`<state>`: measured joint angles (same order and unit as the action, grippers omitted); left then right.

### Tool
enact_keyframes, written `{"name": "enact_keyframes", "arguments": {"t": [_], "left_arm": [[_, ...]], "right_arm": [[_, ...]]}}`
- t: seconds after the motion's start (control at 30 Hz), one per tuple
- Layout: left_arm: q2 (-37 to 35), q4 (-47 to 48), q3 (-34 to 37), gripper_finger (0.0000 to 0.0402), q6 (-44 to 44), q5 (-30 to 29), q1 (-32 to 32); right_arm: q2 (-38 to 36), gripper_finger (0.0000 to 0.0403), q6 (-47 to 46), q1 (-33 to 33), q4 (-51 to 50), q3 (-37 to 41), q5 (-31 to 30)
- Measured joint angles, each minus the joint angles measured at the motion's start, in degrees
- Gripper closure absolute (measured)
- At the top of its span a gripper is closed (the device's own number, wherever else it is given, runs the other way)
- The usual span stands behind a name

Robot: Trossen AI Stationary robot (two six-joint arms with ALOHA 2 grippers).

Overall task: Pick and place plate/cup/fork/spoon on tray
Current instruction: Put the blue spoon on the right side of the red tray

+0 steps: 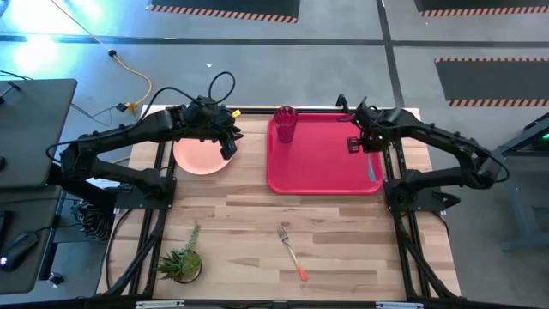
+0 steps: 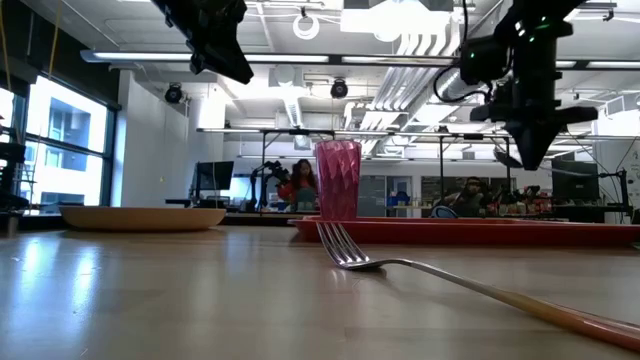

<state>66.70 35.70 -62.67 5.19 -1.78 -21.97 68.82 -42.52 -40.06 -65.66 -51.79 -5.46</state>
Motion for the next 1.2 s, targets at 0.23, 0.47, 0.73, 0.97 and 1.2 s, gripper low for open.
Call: {"name": "enact_keyframes", "arguments": {"t": [0.23, 0.47, 0.73, 0.97, 1.2], "left_arm": [[0.0, -0.01, 0.0, 0.0312, 0.66, 0.0, -0.01], [0.0, -0.01, 0.0, 0.0312, 0.66, 0.0, 0.01], [0.0, -0.01, 0.0, 0.0312, 0.77, 0.0, -0.01], [0.0, 0.01, 0.0, 0.0312, 0.78, 0.0, -0.01], [0.0, -0.01, 0.0, 0.0312, 0.76, 0.0, -0.01]], "right_arm": [[5.19, 0.0402, 1.55, -4.31, 2.56, 0.04, 1.53], [10.25, 0.0402, 4.04, -5.69, 5.47, 0.09, 1.94], [15.41, 0.0402, 6.63, -5.98, 6.38, 0.11, 2.26], [16.64, 0.0402, 8.03, -8.24, 6.35, 0.13, 0.01], [15.16, 0.0402, 6.36, -9.83, 13.8, 7.14, 2.72]]}}
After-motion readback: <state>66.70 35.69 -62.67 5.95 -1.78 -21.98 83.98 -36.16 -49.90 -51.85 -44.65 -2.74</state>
